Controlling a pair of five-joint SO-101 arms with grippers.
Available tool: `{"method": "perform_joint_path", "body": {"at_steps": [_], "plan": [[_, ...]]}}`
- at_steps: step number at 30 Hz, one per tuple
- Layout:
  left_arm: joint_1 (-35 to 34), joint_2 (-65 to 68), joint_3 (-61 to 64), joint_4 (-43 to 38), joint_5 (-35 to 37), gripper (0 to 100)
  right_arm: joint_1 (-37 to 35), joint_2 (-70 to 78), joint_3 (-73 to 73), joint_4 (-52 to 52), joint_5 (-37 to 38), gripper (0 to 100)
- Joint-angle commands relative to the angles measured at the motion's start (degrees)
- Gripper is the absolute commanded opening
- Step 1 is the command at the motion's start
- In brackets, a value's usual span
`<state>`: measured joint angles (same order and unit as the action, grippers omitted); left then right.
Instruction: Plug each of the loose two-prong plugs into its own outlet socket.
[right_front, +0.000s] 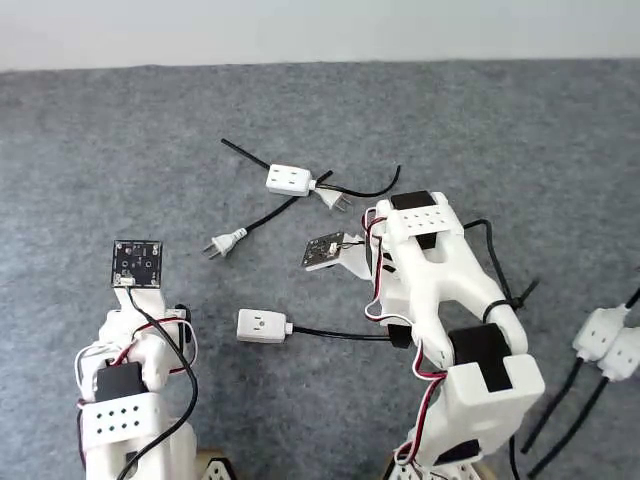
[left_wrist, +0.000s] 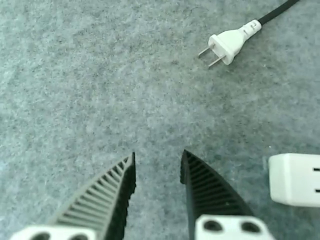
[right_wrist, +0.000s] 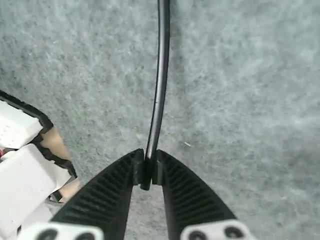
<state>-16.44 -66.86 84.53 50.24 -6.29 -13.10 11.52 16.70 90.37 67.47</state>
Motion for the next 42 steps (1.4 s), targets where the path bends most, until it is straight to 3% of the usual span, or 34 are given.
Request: {"method": "perform_joint_path", "body": {"at_steps": [1,4,8,18,26,35,42], "plan": [[0.3,-0.7,-0.3,-2.5,-0.6,14,0.5,-0.8,-6.2,4.9,-0.8,0.9],[0.3,-0.8,0.0,-2.9,-0.6,14,0.9,-0.9,-12.1,11.6,-1.1,0.9],[0.3,-0.9,0.0,-3.0,-0.6,14,3.5,-4.3,-17.5,12.4,-7.0,0.9],[0.3,-0.9,0.0,-3.0,-0.6,14,8.0,-32.0,-17.9,12.5,-3.5,0.9],[0.3,-0.9,0.0,-3.0,-0.6,14,5.1,-47.3,-20.7,12.6,-3.8,0.9],[0.4,-0.9,0.0,-3.0,-0.6,14,-7.3,-43.1,-22.6,11.8,-17.5,0.9],[0.4,-0.9,0.0,-3.0,-0.6,14,-8.5,-34.5,-35.9,7.6,-28.0,0.9]]}}
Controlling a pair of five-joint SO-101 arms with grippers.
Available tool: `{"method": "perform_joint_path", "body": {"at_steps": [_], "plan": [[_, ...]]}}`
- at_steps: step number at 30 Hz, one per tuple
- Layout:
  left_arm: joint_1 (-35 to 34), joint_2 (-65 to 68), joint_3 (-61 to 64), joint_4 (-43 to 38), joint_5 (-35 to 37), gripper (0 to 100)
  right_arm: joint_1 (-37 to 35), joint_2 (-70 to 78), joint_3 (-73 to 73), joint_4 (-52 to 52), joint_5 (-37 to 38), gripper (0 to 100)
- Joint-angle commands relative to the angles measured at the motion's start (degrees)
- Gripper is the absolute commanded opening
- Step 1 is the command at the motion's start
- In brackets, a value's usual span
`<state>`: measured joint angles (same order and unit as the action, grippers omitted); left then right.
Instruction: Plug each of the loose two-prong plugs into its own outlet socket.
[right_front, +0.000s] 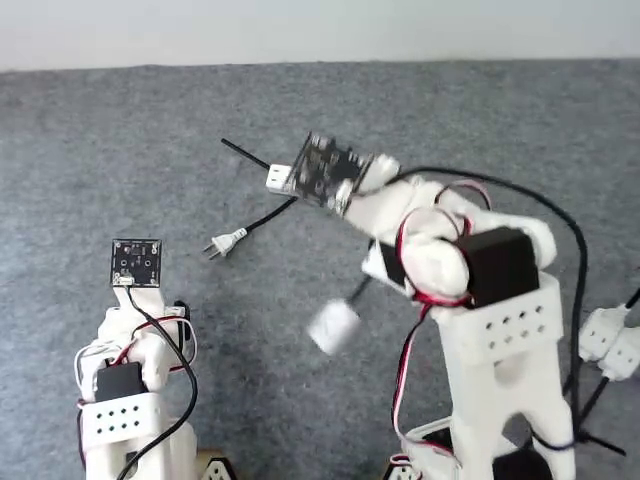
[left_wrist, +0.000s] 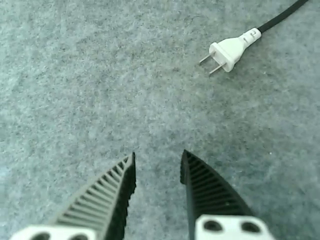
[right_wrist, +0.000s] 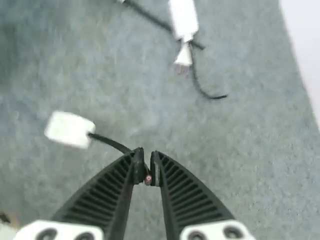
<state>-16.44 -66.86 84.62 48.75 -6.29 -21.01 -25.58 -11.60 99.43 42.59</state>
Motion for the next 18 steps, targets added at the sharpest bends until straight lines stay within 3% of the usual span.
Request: {"method": "perform_joint_path", "body": {"at_steps": [1,8,18], "plan": [[0.4,-0.9,0.0,-1.5,-0.6,14,-0.6,4.0,-9.4,-1.5,-3.7,0.9],[0.4,-0.9,0.0,-1.6,-0.6,14,-0.3,13.5,-15.3,-0.8,-4.0,0.9],[0.4,-0.9,0.0,-1.6,-0.6,14,8.5,19.2,-15.2,-6.6,0.4,0.9]]}}
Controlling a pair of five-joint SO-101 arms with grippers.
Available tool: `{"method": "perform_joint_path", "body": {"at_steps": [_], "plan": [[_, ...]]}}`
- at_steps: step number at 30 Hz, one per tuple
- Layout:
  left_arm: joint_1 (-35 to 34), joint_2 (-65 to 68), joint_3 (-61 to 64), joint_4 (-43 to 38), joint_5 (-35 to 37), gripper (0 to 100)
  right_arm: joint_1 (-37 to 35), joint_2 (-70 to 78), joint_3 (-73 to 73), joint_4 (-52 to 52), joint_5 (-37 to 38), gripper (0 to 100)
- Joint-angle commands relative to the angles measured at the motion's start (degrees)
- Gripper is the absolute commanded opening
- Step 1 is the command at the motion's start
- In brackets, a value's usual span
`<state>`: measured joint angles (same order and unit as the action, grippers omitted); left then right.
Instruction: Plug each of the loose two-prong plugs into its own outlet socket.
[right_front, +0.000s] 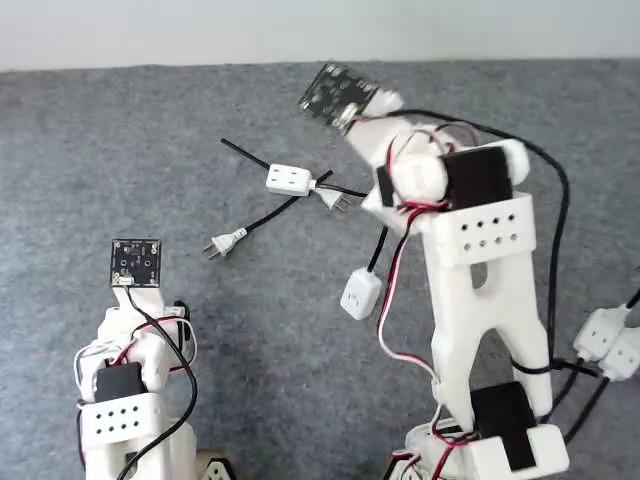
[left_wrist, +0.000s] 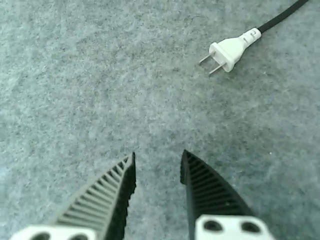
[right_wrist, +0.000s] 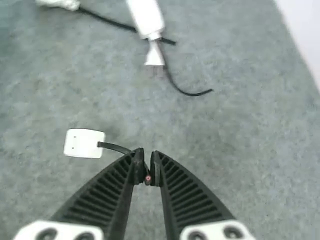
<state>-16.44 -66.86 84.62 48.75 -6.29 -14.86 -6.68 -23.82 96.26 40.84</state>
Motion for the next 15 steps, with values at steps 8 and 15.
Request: {"method": "perform_joint_path", "body": {"at_steps": [8,15], "plan": [[0.4,-0.9,0.0,-1.6,-0.6,14,4.3,5.7,-3.2,-11.3,8.2,0.9],[0.4,-0.9,0.0,-1.6,-0.6,14,-1.3,7.1,-3.0,-0.3,8.5,0.9]]}}
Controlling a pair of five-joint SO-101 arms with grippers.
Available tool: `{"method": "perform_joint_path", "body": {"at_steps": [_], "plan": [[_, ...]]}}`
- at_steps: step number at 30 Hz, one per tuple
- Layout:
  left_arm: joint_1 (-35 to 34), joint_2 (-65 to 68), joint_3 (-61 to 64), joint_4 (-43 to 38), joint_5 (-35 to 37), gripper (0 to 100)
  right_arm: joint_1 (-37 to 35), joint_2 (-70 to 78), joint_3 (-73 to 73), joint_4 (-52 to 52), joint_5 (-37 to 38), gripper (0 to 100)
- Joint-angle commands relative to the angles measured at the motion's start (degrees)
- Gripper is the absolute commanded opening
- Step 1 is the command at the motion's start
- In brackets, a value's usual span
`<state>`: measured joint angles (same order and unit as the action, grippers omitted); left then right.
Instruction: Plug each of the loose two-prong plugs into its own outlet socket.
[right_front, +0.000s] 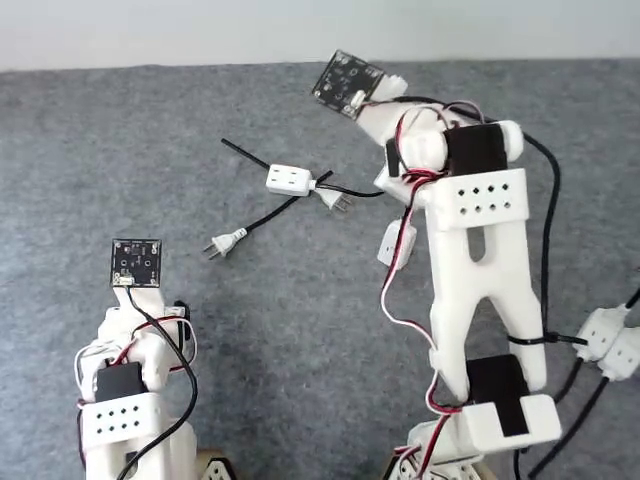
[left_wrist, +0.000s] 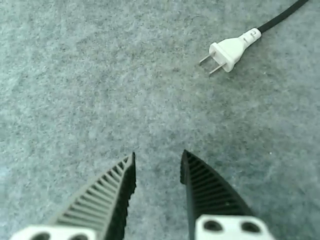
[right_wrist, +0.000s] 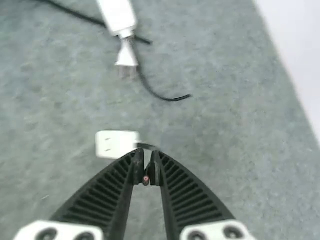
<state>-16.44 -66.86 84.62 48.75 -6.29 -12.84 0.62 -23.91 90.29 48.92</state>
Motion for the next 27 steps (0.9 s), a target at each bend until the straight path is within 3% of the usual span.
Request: {"method": "perform_joint_path", "body": {"at_steps": [1,3,6,10,22,27], "plan": [[0.4,-0.9,0.0,-1.6,-0.6,14,-5.0,-0.2,-2.9,8.3,0.3,0.9],[0.4,-0.9,0.0,-1.6,-0.6,14,-8.8,-0.4,-2.9,12.6,-1.8,0.9],[0.4,-0.9,0.0,-1.6,-0.6,14,-13.0,-1.8,-2.8,12.6,-10.3,0.9],[0.4,-1.0,0.0,-1.6,-0.6,14,-16.6,-3.8,-2.2,12.7,-15.4,0.9],[0.4,-1.0,0.0,-1.6,-0.6,14,-30.8,-6.6,28.9,10.0,-18.0,0.9],[0.4,-1.0,0.0,-1.6,-0.6,14,-29.6,-9.5,30.5,4.7,-20.5,1.7]]}}
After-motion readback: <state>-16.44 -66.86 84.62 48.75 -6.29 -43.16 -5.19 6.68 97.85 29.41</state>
